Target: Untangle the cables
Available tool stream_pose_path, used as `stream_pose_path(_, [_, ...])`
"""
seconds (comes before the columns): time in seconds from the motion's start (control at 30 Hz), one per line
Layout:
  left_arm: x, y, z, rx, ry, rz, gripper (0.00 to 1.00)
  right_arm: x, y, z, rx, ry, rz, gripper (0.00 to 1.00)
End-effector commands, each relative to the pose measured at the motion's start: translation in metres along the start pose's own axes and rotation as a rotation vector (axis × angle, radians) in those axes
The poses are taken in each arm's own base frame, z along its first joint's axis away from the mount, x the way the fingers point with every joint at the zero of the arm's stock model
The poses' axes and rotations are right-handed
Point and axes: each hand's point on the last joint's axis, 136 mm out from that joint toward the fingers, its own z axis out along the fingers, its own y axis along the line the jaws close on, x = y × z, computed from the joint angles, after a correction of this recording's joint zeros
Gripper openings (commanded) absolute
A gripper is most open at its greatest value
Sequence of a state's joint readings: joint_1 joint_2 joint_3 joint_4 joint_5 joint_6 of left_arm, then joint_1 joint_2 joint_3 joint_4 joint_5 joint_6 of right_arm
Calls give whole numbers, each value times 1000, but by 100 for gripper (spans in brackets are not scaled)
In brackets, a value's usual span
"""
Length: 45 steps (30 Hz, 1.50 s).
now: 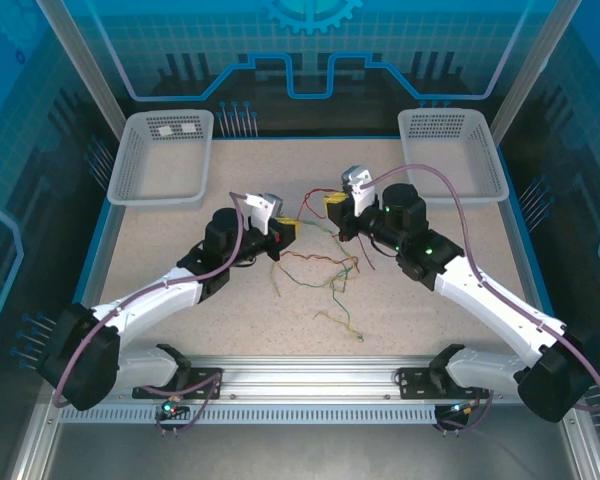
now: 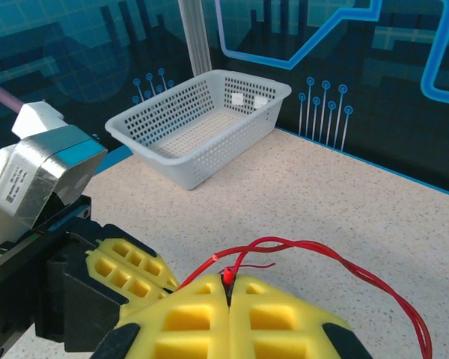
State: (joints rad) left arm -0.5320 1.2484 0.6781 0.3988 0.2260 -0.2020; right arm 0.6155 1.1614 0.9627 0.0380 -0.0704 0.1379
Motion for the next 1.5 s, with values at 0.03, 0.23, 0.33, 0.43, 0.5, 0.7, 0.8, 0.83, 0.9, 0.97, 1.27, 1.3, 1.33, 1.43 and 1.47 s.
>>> stream_pose_path(0.03, [-15,13,-8,-91,-55,4,0,-3,-7,-4,61,-19,-25,0])
stream_pose_path(0.23, [-39,29,-36,-221,-188,-25,0,0,-43,-16,245,4,-25,0])
stream_pose_path(0.33, [-54,43,-60,-303,-276,-53,0,2,-67,-28,344,9,4,0])
stream_pose_path(0.43, [-61,55,-81,-344,-315,-85,0,2,-90,-45,417,-6,50,0])
stream_pose_path(0.5, [-63,60,-93,-367,-331,-91,0,0,-104,-57,462,-30,81,0])
stream_pose_path(0.7, [-71,71,-128,-439,-382,-79,0,-6,-133,-90,570,-68,133,0])
stream_pose_path(0.8, [-72,83,-142,-521,-385,-87,0,-11,-145,-107,630,-86,139,0])
stream_pose_path(0.83, [-73,86,-147,-545,-393,-90,0,-12,-151,-114,661,-90,146,0])
stream_pose_path(0.9, [-73,92,-157,-589,-417,-103,0,-14,-165,-131,739,-94,169,0])
stream_pose_path(0.97, [-73,96,-164,-610,-444,-115,0,-13,-175,-145,791,-105,195,0])
stream_pose_path(1.27, [-75,99,-170,-642,-448,-112,0,-13,-198,-188,926,-138,257,0])
stream_pose_path(1.3, [-74,104,-173,-678,-442,-105,0,-12,-202,-195,961,-129,250,0])
stream_pose_path(1.33, [-74,108,-177,-716,-441,-107,0,-14,-206,-202,987,-130,250,0])
stream_pose_path(1.43, [-73,116,-185,-778,-434,-103,0,-16,-210,-224,1022,-177,297,0])
stream_pose_path(1.47, [-72,118,-186,-789,-436,-104,0,-17,-210,-229,1028,-195,313,0])
